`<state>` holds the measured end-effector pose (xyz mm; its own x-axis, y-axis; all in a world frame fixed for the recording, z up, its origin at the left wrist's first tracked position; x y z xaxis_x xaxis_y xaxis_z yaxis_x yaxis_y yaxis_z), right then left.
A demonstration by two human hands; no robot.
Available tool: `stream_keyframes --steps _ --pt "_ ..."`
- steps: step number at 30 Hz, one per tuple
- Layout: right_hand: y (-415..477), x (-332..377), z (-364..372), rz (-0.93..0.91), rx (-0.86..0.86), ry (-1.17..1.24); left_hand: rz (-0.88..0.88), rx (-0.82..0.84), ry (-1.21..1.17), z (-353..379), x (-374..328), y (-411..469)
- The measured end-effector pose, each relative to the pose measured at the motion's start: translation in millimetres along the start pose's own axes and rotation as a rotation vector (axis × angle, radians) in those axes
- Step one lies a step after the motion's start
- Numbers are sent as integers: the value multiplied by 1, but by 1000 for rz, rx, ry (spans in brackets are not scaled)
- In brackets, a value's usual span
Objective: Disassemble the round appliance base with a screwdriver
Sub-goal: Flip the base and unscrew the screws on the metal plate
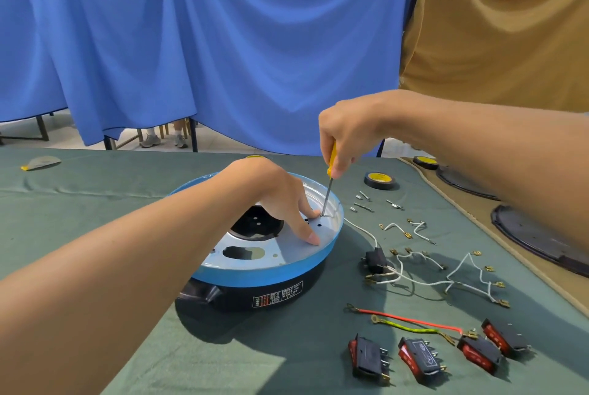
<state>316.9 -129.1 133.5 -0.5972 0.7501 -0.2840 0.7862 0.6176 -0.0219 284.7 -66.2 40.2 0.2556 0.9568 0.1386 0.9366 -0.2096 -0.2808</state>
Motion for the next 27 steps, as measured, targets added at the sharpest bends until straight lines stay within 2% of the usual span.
stream_keyframes --steps 4,7,11,17,21,27 --pt "0 -6 5 39 26 200 -5 2 -24 0 1 -1" --pt "3 -18 19 242 110 375 -4 -2 -33 -1 1 0" --pt "9 -16 22 304 185 317 -8 -17 -40 0 3 -3" --pt "16 3 3 149 87 31 -10 -30 -32 2 5 -4" --pt "14 -1 5 129 71 192 -9 -22 -40 3 5 -3" --pt "9 -23 20 322 158 253 -4 -29 -34 3 4 -3"
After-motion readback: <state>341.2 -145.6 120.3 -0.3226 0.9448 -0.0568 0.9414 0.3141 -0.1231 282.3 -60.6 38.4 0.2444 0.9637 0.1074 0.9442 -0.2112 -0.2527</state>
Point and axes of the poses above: each hand's wrist, its own y-axis towards the middle knuckle, its own z-axis out of the palm, x = y × z, the point moved 8 cm from there along y, towards the middle knuckle, and after that the axes turned 8 degrees about -x, right-handed, at the moved point
